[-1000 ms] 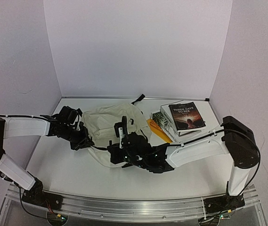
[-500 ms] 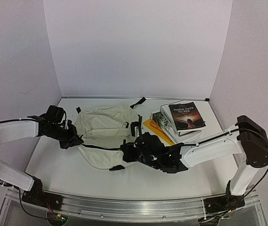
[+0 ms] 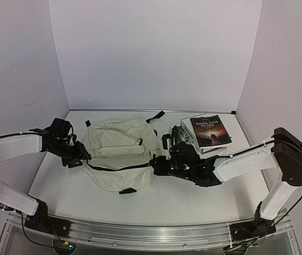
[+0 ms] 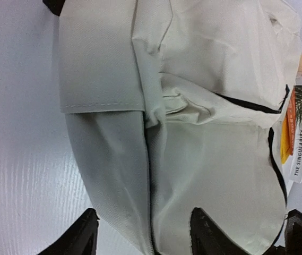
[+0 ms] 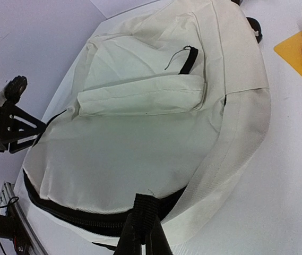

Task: Pack the student bag
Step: Unzip the student bag at the center of the board.

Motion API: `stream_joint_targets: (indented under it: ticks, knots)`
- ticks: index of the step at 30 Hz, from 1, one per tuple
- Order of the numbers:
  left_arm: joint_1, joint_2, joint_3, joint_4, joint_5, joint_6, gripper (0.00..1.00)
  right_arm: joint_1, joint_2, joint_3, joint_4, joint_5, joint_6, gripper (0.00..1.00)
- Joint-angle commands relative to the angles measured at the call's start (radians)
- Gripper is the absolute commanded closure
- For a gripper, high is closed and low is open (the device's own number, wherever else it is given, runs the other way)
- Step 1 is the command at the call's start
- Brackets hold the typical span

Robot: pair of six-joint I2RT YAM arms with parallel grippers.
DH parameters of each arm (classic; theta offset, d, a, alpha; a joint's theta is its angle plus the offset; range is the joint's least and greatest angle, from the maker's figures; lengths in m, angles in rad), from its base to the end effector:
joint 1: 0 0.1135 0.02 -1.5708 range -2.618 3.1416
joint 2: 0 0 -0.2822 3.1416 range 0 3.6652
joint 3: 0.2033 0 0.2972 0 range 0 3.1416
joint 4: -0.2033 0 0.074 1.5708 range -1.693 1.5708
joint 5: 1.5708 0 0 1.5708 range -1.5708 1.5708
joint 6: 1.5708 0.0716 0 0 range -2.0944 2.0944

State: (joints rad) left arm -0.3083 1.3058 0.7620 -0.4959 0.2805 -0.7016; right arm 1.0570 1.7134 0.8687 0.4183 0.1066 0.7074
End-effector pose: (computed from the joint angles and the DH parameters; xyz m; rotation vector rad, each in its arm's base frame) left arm 0.2785 -0.1095 0.1635 -0.4300 2.6944 -0.6956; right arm 0.2182 0.3711 0.1550 -0.3005 2.1257 0.9943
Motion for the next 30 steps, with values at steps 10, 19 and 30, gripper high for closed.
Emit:
stream_joint_targets:
  ticks: [10, 19, 30]
  knots:
    - [-0.427, 0.105, 0.298, 0.065, 0.008, 0.317, 0.18, -0.019, -0.060, -0.042, 0.116, -0.061, 0.010, 1.00]
    - [-0.606, 0.283, 0.369, 0.080, -0.038, 0.384, 0.12, -0.025, -0.060, -0.068, 0.152, -0.072, 0.038, 1.00]
    - [-0.648, 0.378, 0.432, 0.103, -0.175, 0.368, 0.34, -0.025, -0.069, -0.089, 0.170, -0.069, 0.043, 1.00]
